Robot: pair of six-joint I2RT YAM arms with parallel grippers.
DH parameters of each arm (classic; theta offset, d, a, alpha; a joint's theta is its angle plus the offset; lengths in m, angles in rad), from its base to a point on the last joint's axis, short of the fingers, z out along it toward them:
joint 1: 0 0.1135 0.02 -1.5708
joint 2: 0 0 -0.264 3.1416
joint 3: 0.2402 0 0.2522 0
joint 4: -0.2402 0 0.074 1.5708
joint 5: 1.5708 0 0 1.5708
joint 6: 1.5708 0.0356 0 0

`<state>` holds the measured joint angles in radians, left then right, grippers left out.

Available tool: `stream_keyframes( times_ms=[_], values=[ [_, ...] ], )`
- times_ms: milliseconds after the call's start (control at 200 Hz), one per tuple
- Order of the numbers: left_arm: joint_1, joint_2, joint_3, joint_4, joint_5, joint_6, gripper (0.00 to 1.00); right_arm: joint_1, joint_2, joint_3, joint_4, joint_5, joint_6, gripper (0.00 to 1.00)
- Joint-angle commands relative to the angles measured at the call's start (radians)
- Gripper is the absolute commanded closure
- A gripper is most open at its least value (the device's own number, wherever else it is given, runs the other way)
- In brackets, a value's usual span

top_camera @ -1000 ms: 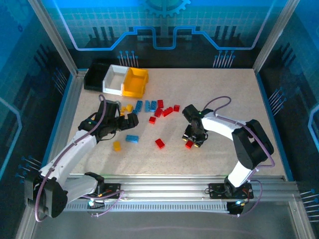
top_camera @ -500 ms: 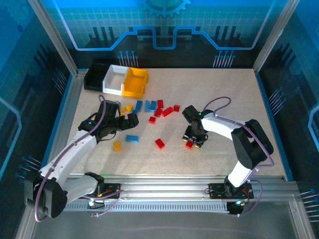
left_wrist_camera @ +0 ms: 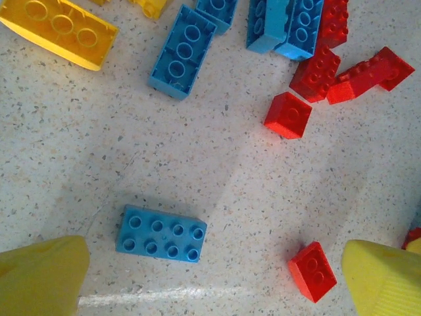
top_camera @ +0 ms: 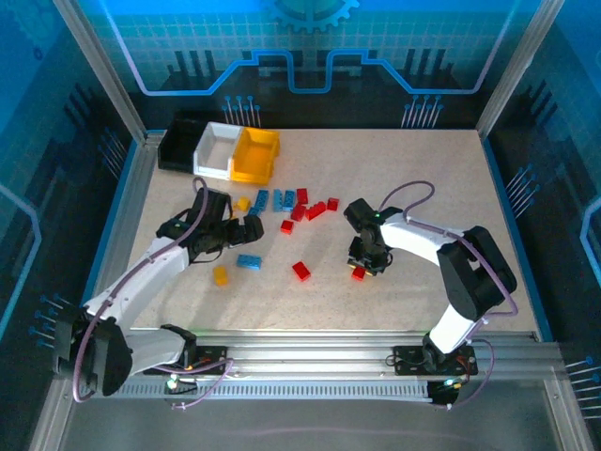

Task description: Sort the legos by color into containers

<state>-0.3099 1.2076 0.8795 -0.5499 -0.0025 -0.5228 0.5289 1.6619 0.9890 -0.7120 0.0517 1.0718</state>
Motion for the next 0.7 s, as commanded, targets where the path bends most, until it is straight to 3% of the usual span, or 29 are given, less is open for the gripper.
stream_keyframes(
  times_ms=[0,105,275,370,695],
  values=[
    [-0.009,0.025,0.063,-0.015,0.005,0.006,0.01,-0.010,-0.058,0.018,0.008,0.002,-0.030,0.68],
    [-0.008,0.041,0.080,0.007,0.042,-0.001,0.01,-0.016,-0.083,0.040,0.026,-0.034,-0.053,0.69],
    [-0.008,0.079,0.085,0.118,0.248,-0.022,0.01,-0.018,-0.068,0.128,0.062,-0.158,-0.104,0.69],
    [-0.008,0.090,0.094,0.138,0.300,-0.034,0.01,-0.018,-0.047,0.177,0.092,-0.233,-0.113,0.69],
    [-0.004,0.041,0.121,-0.005,0.186,0.017,0.01,-0.017,0.156,0.539,0.109,-0.329,-0.172,0.69]
  ],
)
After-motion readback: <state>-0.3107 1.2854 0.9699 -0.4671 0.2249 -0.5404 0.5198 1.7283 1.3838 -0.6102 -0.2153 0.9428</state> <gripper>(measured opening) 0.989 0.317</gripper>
